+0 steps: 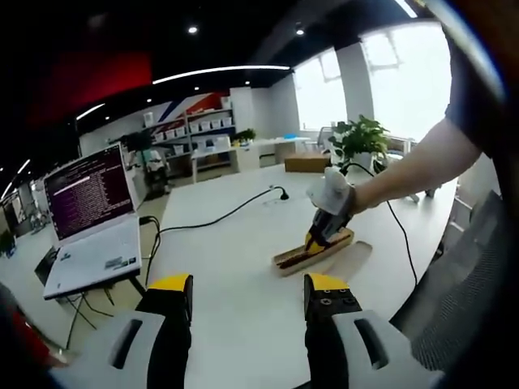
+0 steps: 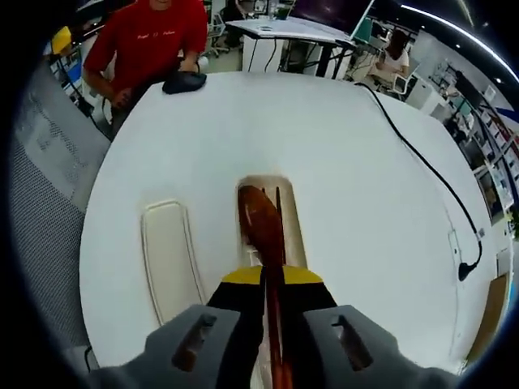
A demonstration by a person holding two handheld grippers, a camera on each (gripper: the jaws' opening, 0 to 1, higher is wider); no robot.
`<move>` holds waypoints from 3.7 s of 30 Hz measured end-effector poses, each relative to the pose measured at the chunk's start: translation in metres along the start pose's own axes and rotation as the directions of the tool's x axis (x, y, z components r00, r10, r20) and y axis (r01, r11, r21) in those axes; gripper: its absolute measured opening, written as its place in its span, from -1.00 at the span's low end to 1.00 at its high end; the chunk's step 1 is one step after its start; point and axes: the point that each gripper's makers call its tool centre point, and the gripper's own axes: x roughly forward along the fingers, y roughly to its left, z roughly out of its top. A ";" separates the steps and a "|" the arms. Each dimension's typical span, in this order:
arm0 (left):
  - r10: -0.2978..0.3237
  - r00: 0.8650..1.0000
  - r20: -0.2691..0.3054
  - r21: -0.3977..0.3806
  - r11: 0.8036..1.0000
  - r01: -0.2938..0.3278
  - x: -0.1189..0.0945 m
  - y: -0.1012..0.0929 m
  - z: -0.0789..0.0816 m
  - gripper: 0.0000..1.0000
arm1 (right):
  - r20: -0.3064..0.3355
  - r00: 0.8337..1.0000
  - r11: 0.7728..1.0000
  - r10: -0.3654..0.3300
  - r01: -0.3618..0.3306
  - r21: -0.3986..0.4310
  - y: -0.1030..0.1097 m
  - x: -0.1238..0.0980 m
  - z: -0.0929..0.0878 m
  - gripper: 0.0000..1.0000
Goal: Arrange the utensils inside the cutlery case until each visible utensil rests in its matching compartment.
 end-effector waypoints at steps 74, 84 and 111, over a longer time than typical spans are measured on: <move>-0.342 0.938 0.060 0.104 0.937 0.335 0.031 -0.069 0.042 0.81 | -0.028 0.835 0.664 -0.550 0.457 0.591 0.050 -0.240 -0.146 0.36; -0.490 0.869 -0.071 0.196 0.847 0.494 0.067 -0.095 -0.001 0.95 | 0.049 0.906 0.790 -0.420 0.339 0.510 0.059 -0.196 -0.154 0.48; -0.596 0.730 -0.336 0.226 0.701 0.676 0.140 -0.132 -0.122 0.59 | 0.107 0.989 0.922 -0.099 0.051 0.384 0.070 -0.092 -0.160 0.19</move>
